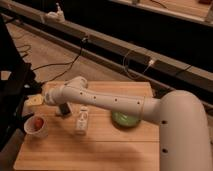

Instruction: Place the pepper in the ceramic cup

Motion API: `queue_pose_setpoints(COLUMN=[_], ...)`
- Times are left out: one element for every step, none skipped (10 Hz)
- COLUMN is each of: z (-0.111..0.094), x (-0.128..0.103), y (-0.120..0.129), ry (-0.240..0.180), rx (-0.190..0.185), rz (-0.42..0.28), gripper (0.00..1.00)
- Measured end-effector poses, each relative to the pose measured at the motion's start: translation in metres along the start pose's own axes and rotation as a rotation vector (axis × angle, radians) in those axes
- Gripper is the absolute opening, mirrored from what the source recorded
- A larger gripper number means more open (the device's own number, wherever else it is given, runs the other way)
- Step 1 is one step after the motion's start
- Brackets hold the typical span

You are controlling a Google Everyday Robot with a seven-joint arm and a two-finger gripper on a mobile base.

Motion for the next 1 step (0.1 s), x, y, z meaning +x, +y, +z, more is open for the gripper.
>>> queue_pose_setpoints(z=[0.0011], x=[-0.0003], y=[-0.0017], ry=[-0.002], rx=[0.002], rz=[-0.001], gripper=[0.8])
